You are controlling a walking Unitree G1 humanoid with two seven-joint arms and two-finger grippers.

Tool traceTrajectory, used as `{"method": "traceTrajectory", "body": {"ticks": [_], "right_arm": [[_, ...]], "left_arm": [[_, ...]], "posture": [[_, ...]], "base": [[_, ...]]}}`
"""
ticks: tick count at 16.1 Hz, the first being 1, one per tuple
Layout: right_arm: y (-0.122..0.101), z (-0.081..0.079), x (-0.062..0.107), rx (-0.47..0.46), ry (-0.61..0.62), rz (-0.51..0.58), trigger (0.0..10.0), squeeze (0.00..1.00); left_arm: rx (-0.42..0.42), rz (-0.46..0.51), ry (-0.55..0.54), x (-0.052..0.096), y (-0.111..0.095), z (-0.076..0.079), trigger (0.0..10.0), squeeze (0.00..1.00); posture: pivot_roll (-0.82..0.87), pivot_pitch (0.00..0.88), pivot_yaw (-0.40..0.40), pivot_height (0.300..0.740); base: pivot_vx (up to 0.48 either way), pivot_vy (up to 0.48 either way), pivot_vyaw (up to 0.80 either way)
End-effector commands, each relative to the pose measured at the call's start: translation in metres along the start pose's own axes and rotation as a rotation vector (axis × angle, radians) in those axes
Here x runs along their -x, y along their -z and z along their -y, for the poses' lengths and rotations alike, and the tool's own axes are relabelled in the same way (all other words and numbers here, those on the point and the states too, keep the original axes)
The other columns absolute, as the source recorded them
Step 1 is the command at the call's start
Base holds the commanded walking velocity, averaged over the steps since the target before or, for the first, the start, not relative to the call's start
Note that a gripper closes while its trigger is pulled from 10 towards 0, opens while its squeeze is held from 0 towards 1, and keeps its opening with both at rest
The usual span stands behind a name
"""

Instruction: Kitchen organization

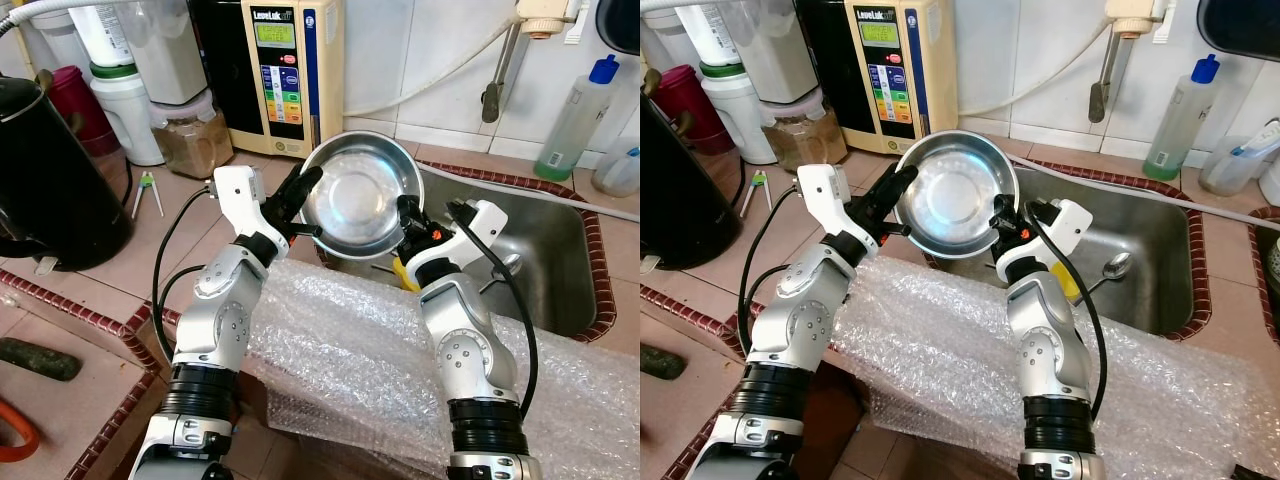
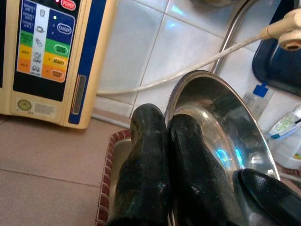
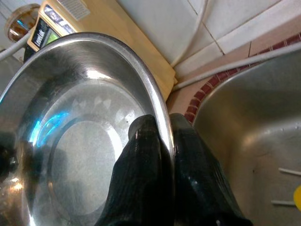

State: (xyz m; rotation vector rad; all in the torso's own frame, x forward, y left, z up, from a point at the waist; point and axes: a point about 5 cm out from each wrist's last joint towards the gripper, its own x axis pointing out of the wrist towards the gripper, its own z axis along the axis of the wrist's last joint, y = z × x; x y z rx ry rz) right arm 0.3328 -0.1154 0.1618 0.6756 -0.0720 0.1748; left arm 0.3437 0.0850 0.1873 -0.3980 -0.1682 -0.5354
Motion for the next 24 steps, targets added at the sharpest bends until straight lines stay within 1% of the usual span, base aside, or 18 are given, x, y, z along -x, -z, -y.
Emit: {"method": "traceTrajectory", "body": {"ticks": [1, 2, 3, 5, 6, 8, 9, 10, 11, 12, 13, 14, 15, 18, 19, 21, 22, 24], "right_arm": [[0.003, 0.011, 0.001, 0.008, 0.111, -0.024, 0.0, 0.00], [0.003, 0.013, 0.000, 0.017, 0.130, -0.024, 0.0, 0.00], [0.002, 0.017, 0.000, 0.031, 0.161, -0.021, 0.0, 0.00], [-0.001, 0.024, -0.001, 0.050, 0.218, -0.006, 0.0, 0.00], [-0.003, 0.031, 0.000, 0.058, 0.267, 0.002, 0.0, 0.00], [-0.007, 0.039, 0.001, 0.057, 0.321, 0.016, 0.0, 0.00], [-0.011, 0.048, 0.002, 0.083, 0.377, 0.029, 0.0, 0.00], [-0.012, 0.051, 0.002, 0.088, 0.395, 0.030, 0.0, 0.00], [-0.014, 0.065, 0.005, 0.138, 0.485, 0.018, 0.0, 0.00], [-0.016, 0.075, 0.008, 0.164, 0.551, 0.014, 0.0, 0.00], [-0.019, 0.084, 0.010, 0.152, 0.610, 0.016, 0.0, 0.00], [-0.022, 0.094, 0.011, 0.160, 0.671, 0.014, 0.0, 0.00], [-0.026, 0.101, 0.012, 0.156, 0.700, 0.024, 0.0, 0.00], [-0.030, 0.113, 0.015, 0.153, 0.781, 0.028, 0.0, 0.00], [-0.031, 0.118, 0.017, 0.150, 0.811, 0.029, 0.0, 0.00], [-0.029, 0.121, 0.018, 0.138, 0.834, 0.021, 0.0, 0.00], [-0.026, 0.124, 0.019, 0.154, 0.861, 0.003, 0.0, 0.00], [-0.022, 0.125, 0.019, 0.141, 0.862, -0.017, 0.0, 0.00]], "left_arm": [[-0.042, -0.025, 0.078, -0.003, 0.002, 0.012, 10.0, 0.00], [-0.045, -0.058, 0.100, -0.002, 0.006, 0.014, 10.0, 1.00], [-0.049, -0.094, 0.131, -0.001, 0.011, 0.016, 10.0, 1.00], [-0.072, -0.134, 0.168, 0.002, 0.017, 0.019, 10.0, 1.00], [-0.082, -0.164, 0.193, 0.005, 0.022, 0.021, 10.0, 1.00], [-0.120, -0.211, 0.207, 0.009, 0.028, 0.021, 10.0, 1.00], [-0.141, -0.260, 0.236, 0.014, 0.033, 0.020, 10.0, 1.00], [-0.140, -0.270, 0.237, 0.015, 0.034, 0.020, 10.0, 1.00], [-0.157, -0.321, 0.234, 0.021, 0.041, 0.015, 10.0, 1.00], [-0.174, -0.358, 0.229, 0.025, 0.045, 0.012, 10.0, 1.00], [-0.176, -0.367, 0.212, 0.027, 0.047, 0.008, 10.0, 1.00], [-0.186, -0.389, 0.203, 0.029, 0.049, 0.005, 10.0, 1.00], [-0.189, -0.407, 0.200, 0.030, 0.051, 0.003, 10.0, 1.00], [-0.214, -0.459, 0.169, 0.034, 0.058, -0.004, 10.0, 1.00], [-0.223, -0.492, 0.154, 0.037, 0.061, -0.007, 10.0, 1.00], [-0.225, -0.499, 0.153, 0.038, 0.062, -0.008, 10.0, 1.00], [-0.228, -0.506, 0.156, 0.039, 0.064, -0.008, 10.0, 1.00], [-0.228, -0.510, 0.160, 0.039, 0.065, -0.006, 10.0, 1.00]], "posture": [[-0.01, 0.015, 0.117, 0.740], [-0.01, 0.015, 0.117, 0.740], [-0.01, 0.015, 0.118, 0.740], [-0.01, 0.015, 0.119, 0.740], [-0.01, 0.012, 0.119, 0.740], [0.00, 0.010, 0.119, 0.740], [0.00, 0.010, 0.119, 0.740], [0.00, 0.010, 0.119, 0.740], [-0.01, 0.007, 0.115, 0.740], [0.00, 0.006, 0.110, 0.740], [-0.01, 0.008, 0.110, 0.740], [-0.01, 0.010, 0.109, 0.740], [0.00, 0.011, 0.108, 0.740], [-0.01, 0.013, 0.109, 0.740], [-0.01, 0.016, 0.110, 0.740], [-0.01, 0.018, 0.111, 0.740], [-0.01, 0.018, 0.111, 0.740], [0.00, 0.013, 0.107, 0.740]], "base": [[0.000, 0.000, 0.00], [0.000, 0.000, 0.00], [0.000, 0.000, 0.00], [0.000, 0.000, 0.00], [0.000, 0.000, 0.00], [0.000, 0.000, 0.00], [0.000, 0.000, 0.00], [0.000, 0.000, 0.00], [0.000, 0.000, 0.00], [0.000, 0.000, 0.00], [0.000, 0.000, 0.00], [0.000, 0.000, 0.00], [0.000, 0.000, 0.00], [0.000, 0.000, 0.00], [0.000, 0.000, 0.00], [0.000, 0.000, 0.00], [0.000, 0.000, 0.00], [0.000, 0.000, 0.00]]}}
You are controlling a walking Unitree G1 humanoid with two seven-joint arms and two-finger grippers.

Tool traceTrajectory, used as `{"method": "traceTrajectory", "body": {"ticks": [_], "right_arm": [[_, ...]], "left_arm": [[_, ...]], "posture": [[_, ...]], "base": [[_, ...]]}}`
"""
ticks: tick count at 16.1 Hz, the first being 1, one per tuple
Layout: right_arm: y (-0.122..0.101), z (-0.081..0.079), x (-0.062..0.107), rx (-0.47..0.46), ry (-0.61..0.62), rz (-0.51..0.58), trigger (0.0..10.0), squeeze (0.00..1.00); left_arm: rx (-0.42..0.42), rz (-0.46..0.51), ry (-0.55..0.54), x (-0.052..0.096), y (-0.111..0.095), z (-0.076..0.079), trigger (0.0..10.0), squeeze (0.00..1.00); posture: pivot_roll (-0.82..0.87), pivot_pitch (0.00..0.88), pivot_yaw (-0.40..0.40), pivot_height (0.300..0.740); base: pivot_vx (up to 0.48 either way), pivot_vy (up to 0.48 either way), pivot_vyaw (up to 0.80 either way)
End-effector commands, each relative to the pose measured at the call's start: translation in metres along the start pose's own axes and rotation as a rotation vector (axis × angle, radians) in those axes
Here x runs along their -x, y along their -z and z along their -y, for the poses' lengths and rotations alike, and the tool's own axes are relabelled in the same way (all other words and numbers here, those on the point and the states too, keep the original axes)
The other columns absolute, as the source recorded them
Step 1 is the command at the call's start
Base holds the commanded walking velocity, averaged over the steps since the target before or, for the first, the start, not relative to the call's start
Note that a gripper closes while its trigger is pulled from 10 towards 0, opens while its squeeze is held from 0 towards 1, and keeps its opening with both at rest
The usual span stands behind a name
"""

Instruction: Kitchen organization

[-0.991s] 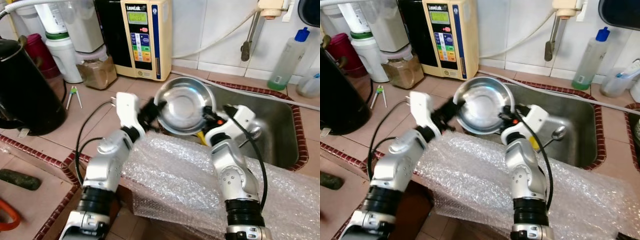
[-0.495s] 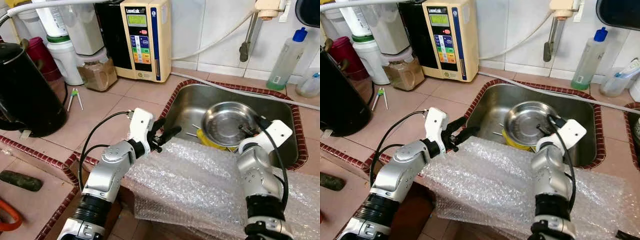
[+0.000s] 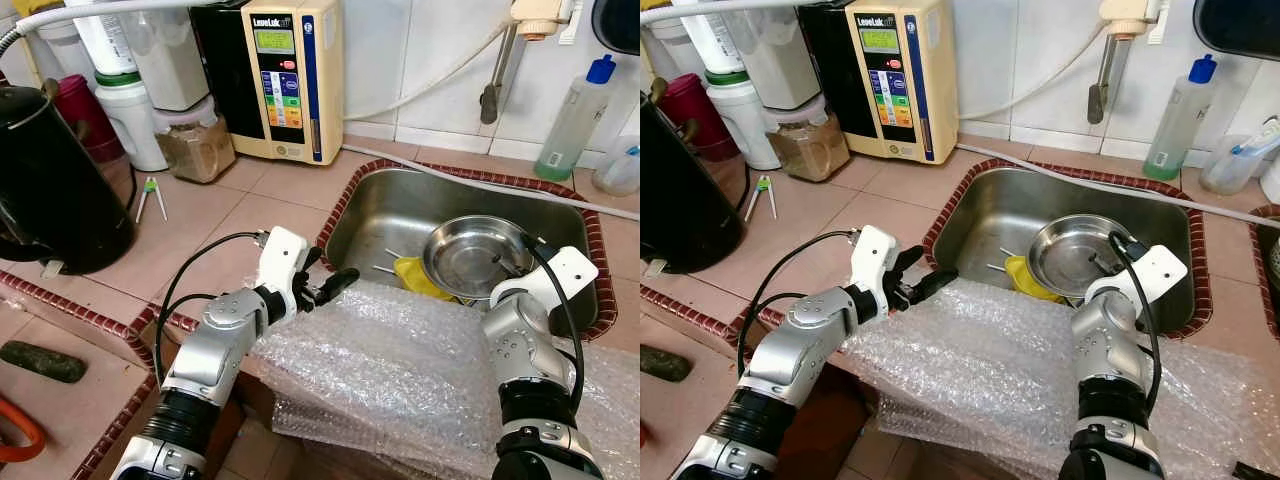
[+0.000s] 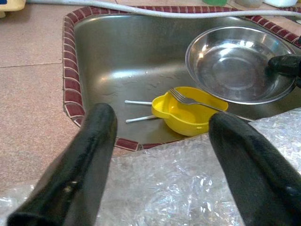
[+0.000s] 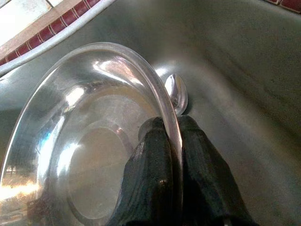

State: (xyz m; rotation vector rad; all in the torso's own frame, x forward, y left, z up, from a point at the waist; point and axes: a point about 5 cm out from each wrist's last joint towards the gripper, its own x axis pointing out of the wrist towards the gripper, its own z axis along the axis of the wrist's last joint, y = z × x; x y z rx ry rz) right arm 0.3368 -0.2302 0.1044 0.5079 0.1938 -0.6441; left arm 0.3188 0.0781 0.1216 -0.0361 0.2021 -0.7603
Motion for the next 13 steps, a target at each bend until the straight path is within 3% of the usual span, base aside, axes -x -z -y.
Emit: {"method": "traceTrajectory", "body": {"ticks": [1, 2, 3, 11, 12, 13], "right_arm": [[0.007, -0.002, 0.001, -0.008, -0.010, -0.033, 0.0, 0.00], [0.009, -0.003, 0.001, -0.003, -0.015, -0.039, 8.1, 1.00], [0.010, -0.003, 0.001, 0.002, -0.015, -0.047, 10.0, 1.00], [0.018, -0.005, 0.003, -0.005, -0.055, -0.078, 10.0, 1.00], [0.016, -0.009, 0.004, 0.002, -0.095, -0.065, 10.0, 1.00], [0.010, -0.021, 0.010, 0.069, -0.200, -0.007, 10.0, 1.00]], "left_arm": [[-0.007, -0.033, -0.011, 0.001, 0.006, -0.001, 10.0, 1.00], [-0.008, -0.033, -0.010, 0.001, 0.006, 0.000, 10.0, 1.00], [-0.012, -0.035, -0.010, 0.001, 0.006, -0.001, 10.0, 1.00], [-0.002, -0.033, -0.041, 0.003, 0.009, -0.001, 10.0, 1.00], [-0.005, -0.005, -0.075, 0.002, 0.007, -0.003, 10.0, 1.00], [-0.004, 0.045, -0.123, 0.002, 0.000, -0.006, 10.0, 1.00]], "posture": [[0.00, 0.013, 0.107, 0.740], [0.00, 0.013, 0.107, 0.740], [0.00, 0.007, 0.103, 0.740], [0.00, 0.011, 0.102, 0.740], [0.00, 0.013, 0.097, 0.740], [0.00, 0.013, 0.097, 0.740]], "base": [[0.000, 0.000, 0.00], [0.000, 0.000, 0.00], [0.000, 0.000, 0.00], [0.000, 0.000, 0.00], [0.000, 0.000, 0.00], [0.000, 0.000, 0.00]]}}
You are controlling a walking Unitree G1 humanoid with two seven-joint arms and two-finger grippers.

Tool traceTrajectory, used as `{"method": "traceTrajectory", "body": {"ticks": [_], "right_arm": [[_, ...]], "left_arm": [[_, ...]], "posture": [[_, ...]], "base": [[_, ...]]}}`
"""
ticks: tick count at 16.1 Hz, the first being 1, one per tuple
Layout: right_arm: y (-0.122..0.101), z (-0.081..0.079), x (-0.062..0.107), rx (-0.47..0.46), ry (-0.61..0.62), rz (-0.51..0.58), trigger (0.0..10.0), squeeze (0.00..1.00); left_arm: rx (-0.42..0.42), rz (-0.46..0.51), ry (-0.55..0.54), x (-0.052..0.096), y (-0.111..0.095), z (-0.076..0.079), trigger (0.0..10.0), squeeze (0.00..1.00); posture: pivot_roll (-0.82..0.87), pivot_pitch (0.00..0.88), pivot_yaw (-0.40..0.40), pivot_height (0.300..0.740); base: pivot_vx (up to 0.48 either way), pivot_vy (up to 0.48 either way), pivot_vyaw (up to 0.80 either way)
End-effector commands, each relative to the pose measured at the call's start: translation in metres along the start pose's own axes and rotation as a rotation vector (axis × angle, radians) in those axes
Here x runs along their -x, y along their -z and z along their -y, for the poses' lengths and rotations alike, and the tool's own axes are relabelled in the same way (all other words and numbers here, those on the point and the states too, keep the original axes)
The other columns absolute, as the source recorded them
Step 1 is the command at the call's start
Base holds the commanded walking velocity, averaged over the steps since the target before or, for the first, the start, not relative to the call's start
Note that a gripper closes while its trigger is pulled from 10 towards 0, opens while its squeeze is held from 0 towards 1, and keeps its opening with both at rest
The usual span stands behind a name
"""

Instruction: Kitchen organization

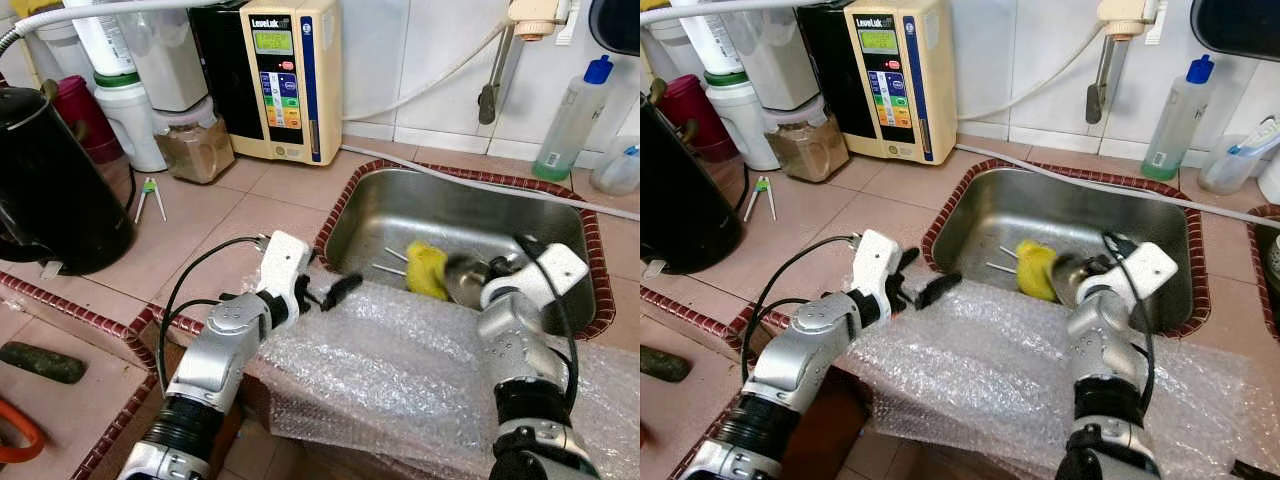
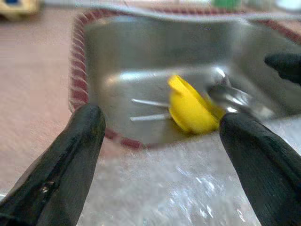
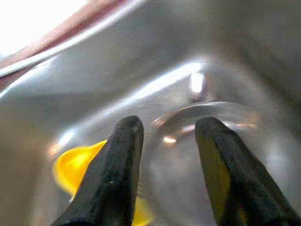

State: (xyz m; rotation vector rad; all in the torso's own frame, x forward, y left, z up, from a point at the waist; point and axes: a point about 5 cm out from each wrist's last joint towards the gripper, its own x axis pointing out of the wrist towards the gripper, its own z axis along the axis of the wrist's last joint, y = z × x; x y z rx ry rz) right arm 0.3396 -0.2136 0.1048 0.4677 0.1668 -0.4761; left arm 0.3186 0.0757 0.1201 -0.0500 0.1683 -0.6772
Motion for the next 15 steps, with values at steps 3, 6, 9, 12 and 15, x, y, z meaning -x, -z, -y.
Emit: {"method": "traceTrajectory", "body": {"ticks": [3, 6, 9, 12, 15], "right_arm": [[-0.010, -0.026, 0.015, 0.176, -0.234, 0.096, 10.0, 1.00], [-0.032, -0.028, 0.032, 0.347, -0.365, 0.232, 10.0, 1.00], [-0.045, -0.019, 0.049, 0.393, -0.432, 0.297, 10.0, 1.00], [-0.046, -0.009, 0.061, 0.459, -0.466, 0.312, 10.0, 1.00], [-0.057, -0.002, 0.075, 0.497, -0.509, 0.355, 10.0, 1.00]], "left_arm": [[-0.005, 0.106, -0.132, 0.003, -0.015, -0.015, 10.0, 1.00], [0.031, 0.227, -0.245, 0.008, -0.031, -0.021, 10.0, 1.00], [0.042, 0.245, -0.336, 0.016, -0.025, -0.025, 10.0, 1.00], [-0.009, 0.216, -0.384, 0.032, -0.011, -0.029, 10.0, 1.00], [-0.051, 0.143, -0.452, 0.055, 0.009, -0.033, 10.0, 1.00]], "posture": [[-0.01, 0.004, 0.082, 0.740], [-0.02, 0.000, 0.076, 0.740], [-0.05, 0.000, 0.067, 0.740], [-0.06, 0.000, 0.061, 0.740], [-0.06, 0.000, 0.048, 0.740]], "base": [[0.000, 0.000, 0.00], [0.000, 0.000, 0.00], [0.000, 0.000, 0.00], [0.000, 0.000, 0.00], [0.000, 0.000, 0.00]]}}
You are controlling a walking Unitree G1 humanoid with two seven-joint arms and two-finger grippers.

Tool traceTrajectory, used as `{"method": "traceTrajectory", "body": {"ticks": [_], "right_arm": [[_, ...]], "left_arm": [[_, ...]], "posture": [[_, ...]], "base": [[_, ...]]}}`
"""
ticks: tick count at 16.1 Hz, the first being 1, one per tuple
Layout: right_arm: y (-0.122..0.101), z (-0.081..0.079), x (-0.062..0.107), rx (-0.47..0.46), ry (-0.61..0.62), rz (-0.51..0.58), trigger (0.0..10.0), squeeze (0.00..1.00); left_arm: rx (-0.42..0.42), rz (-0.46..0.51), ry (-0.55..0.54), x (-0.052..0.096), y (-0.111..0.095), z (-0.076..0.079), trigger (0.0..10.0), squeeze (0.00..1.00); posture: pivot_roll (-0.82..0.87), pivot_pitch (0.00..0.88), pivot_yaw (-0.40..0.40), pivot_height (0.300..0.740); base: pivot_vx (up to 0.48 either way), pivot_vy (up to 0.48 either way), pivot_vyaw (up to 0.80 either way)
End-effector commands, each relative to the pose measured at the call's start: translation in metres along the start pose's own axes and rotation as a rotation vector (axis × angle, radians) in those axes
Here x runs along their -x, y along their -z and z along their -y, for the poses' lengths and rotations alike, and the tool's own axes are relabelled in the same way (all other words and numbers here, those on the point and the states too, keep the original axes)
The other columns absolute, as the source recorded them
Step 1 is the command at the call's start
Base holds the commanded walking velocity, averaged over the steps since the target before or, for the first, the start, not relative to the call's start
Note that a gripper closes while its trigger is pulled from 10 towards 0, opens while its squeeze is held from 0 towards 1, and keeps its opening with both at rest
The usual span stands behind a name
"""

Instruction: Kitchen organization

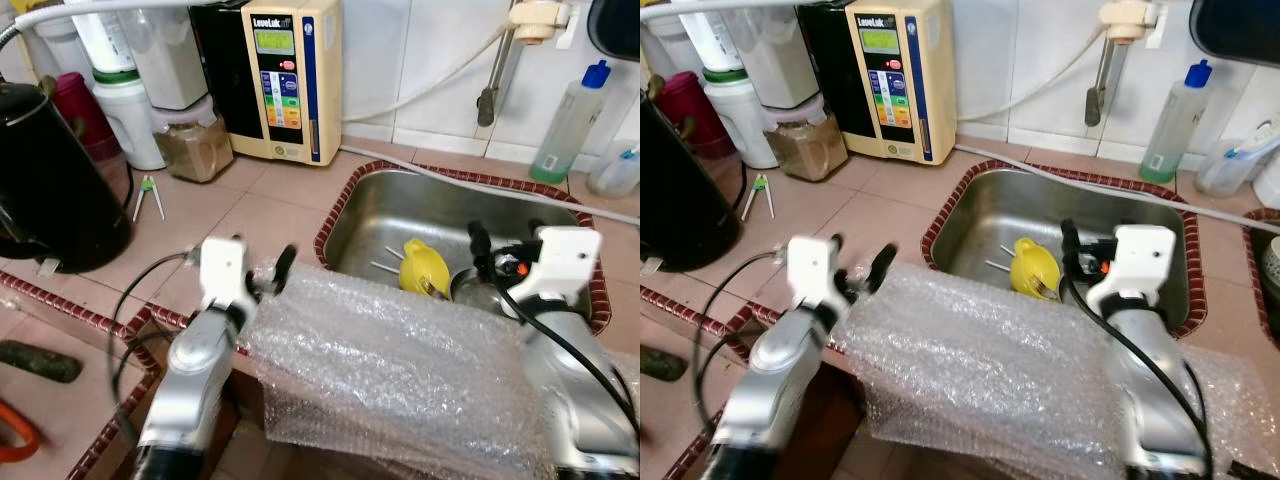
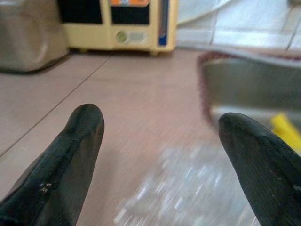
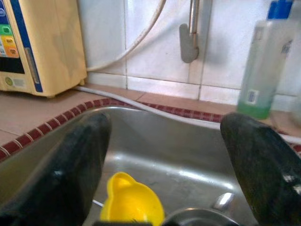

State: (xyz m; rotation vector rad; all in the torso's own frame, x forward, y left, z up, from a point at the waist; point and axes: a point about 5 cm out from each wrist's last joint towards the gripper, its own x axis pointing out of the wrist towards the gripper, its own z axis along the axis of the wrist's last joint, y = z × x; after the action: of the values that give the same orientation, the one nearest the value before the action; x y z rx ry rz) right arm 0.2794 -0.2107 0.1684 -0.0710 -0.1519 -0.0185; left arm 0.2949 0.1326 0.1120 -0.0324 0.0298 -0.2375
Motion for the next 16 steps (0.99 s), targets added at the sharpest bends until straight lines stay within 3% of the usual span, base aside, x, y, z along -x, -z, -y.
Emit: {"method": "traceTrajectory", "body": {"ticks": [1, 4, 5, 6, 7, 8, 9, 10, 11, 13, 16], "right_arm": [[-0.007, 0.001, 0.005, 0.013, -0.017, 0.018, 10.0, 1.00], [0.000, 0.005, 0.024, 0.013, 0.006, -0.019, 10.0, 1.00], [0.003, 0.005, 0.028, -0.009, 0.020, -0.030, 10.0, 1.00], [0.003, 0.005, 0.029, -0.017, 0.025, -0.034, 10.0, 1.00], [0.003, 0.000, 0.031, -0.018, 0.028, -0.041, 10.0, 1.00], [0.003, -0.001, 0.031, -0.019, 0.029, -0.044, 10.0, 1.00], [0.002, -0.003, 0.031, -0.024, 0.030, -0.042, 10.0, 0.70], [0.001, -0.003, 0.030, -0.031, 0.031, -0.041, 10.0, 0.13], [0.001, -0.006, 0.029, -0.040, 0.035, -0.040, 10.0, 0.00], [-0.001, -0.013, 0.027, -0.049, 0.030, -0.036, 10.0, 0.00], [0.001, -0.019, 0.028, -0.060, 0.029, -0.047, 10.0, 0.00]], "left_arm": [[-0.044, -0.005, -0.040, 0.006, -0.001, -0.007, 10.0, 1.00], [-0.097, -0.046, -0.149, 0.025, 0.006, -0.029, 10.0, 1.00], [-0.108, -0.058, -0.177, 0.028, 0.005, -0.034, 10.0, 0.87], [-0.113, -0.062, -0.181, 0.030, 0.005, -0.035, 10.0, 0.87], [-0.151, -0.044, -0.120, 0.029, -0.003, -0.030, 10.0, 0.00], [-0.123, -0.045, -0.098, 0.028, -0.004, -0.028, 10.0, 0.00], [-0.093, -0.042, -0.087, 0.027, -0.007, -0.025, 10.0, 0.00], [-0.107, -0.051, -0.088, 0.027, -0.008, -0.024, 10.0, 0.00], [-0.162, -0.065, -0.111, 0.025, -0.013, -0.025, 10.0, 0.00], [-0.087, -0.033, -0.029, 0.021, -0.018, -0.022, 10.0, 0.00], [-0.033, -0.051, -0.092, 0.020, -0.023, -0.027, 10.0, 0.00]], "posture": [[-0.05, 0.000, 0.043, 0.740], [-0.04, 0.000, 0.033, 0.740], [-0.04, 0.000, 0.033, 0.740], [-0.04, 0.000, 0.033, 0.740], [-0.04, 0.006, 0.034, 0.740], [-0.04, 0.007, 0.037, 0.740], [-0.04, 0.007, 0.044, 0.740], [-0.04, 0.007, 0.045, 0.740], [-0.04, 0.008, 0.054, 0.740], [-0.05, 0.007, 0.065, 0.740], [-0.05, 0.008, 0.068, 0.740]], "base": [[0.000, 0.000, 0.00], [0.000, 0.000, 0.00], [0.000, 0.000, 0.00], [0.000, 0.000, 0.00], [0.000, 0.000, 0.00], [0.000, 0.000, 0.00], [0.000, 0.000, 0.00], [0.000, 0.000, -0.78], [0.000, 0.000, -0.79], [0.000, 0.000, -0.79], [0.000, 0.000, -0.79]]}}
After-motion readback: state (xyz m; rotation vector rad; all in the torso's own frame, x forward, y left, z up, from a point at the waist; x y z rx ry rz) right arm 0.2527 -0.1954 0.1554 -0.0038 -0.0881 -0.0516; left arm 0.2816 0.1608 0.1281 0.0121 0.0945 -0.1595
